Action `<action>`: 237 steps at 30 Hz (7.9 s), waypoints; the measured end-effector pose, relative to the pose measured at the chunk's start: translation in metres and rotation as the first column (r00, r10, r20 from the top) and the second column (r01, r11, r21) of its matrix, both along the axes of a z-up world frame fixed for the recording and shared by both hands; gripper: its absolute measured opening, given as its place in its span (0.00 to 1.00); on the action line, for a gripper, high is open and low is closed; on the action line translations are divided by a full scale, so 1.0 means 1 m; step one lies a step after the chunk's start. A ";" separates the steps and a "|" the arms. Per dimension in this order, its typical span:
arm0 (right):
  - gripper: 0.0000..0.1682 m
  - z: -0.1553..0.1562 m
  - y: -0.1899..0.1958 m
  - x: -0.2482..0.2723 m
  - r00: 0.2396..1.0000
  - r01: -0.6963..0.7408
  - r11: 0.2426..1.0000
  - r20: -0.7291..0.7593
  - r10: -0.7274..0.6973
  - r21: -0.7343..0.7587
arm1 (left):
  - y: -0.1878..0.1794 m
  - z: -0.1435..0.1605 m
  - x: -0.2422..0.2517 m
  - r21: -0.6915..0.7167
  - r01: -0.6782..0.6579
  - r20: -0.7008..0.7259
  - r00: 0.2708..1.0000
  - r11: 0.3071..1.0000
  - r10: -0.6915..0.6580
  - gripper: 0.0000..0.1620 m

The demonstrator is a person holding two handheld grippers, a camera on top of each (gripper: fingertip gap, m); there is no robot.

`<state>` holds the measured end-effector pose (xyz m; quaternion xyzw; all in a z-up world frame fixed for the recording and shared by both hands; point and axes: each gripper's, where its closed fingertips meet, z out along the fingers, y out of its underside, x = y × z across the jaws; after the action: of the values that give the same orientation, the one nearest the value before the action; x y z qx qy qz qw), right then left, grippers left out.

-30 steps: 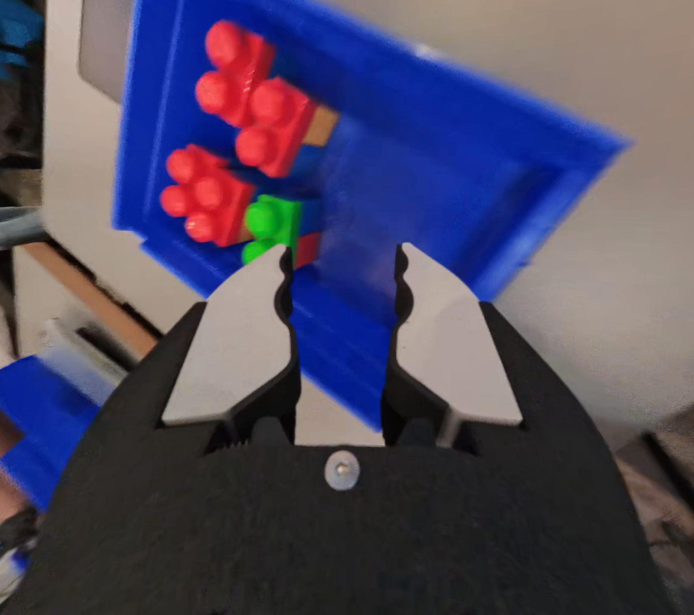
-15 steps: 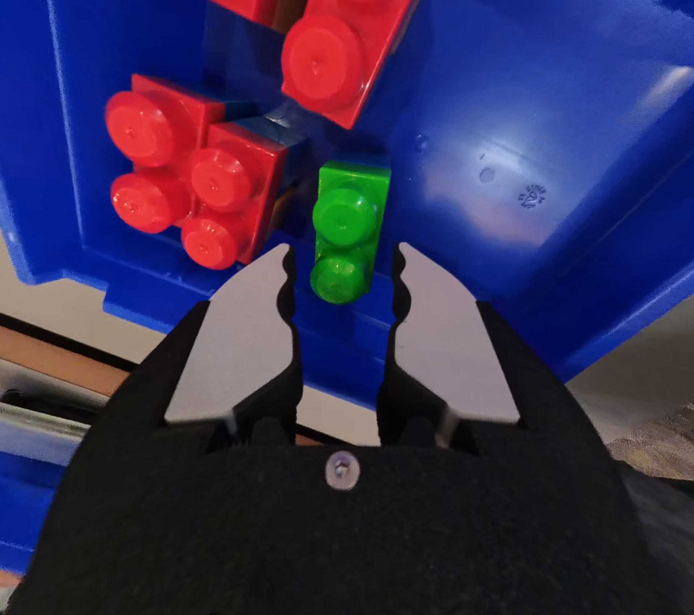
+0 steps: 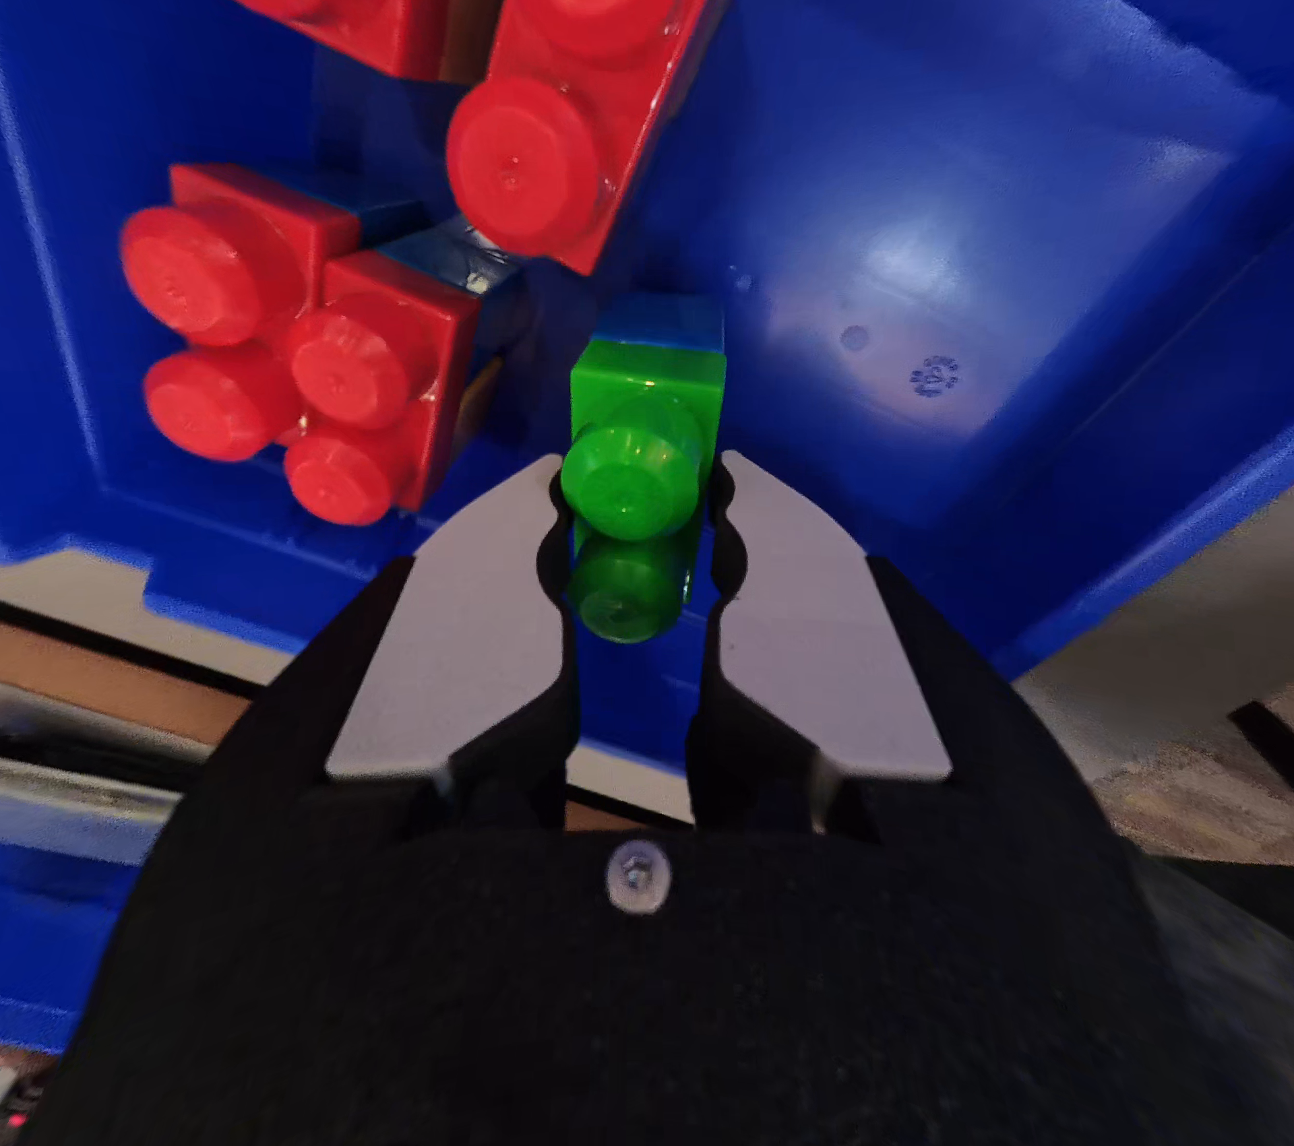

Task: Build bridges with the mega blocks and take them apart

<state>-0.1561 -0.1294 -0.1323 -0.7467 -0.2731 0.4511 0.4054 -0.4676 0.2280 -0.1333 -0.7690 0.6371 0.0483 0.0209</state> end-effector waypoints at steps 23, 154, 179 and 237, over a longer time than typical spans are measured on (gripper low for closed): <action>0.53 0.055 0.135 -0.017 0.755 0.208 0.789 0.418 -0.505 0.578 | -0.235 0.072 0.289 -0.510 -0.124 0.337 0.882 0.851 0.330 0.22; 0.35 0.016 0.005 0.035 0.971 0.225 0.962 0.050 -0.235 0.156 | -0.268 -0.031 0.267 0.023 -0.103 0.623 0.780 0.994 0.066 0.22; 0.33 -0.003 0.008 0.041 0.969 0.210 0.973 0.112 -0.220 0.097 | -0.159 -0.060 0.322 0.065 -0.170 0.251 0.956 0.983 0.149 0.32; 0.41 -0.034 0.072 0.354 0.371 0.871 0.444 0.873 -0.318 -0.208 | -0.288 -0.048 0.234 0.009 -0.399 0.753 0.606 0.917 0.256 0.38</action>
<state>0.1980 -0.0571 -0.1666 -0.9893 0.0863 -0.0235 0.1149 -0.2338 -0.0597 -0.1813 -0.8204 0.4142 -0.2076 0.3352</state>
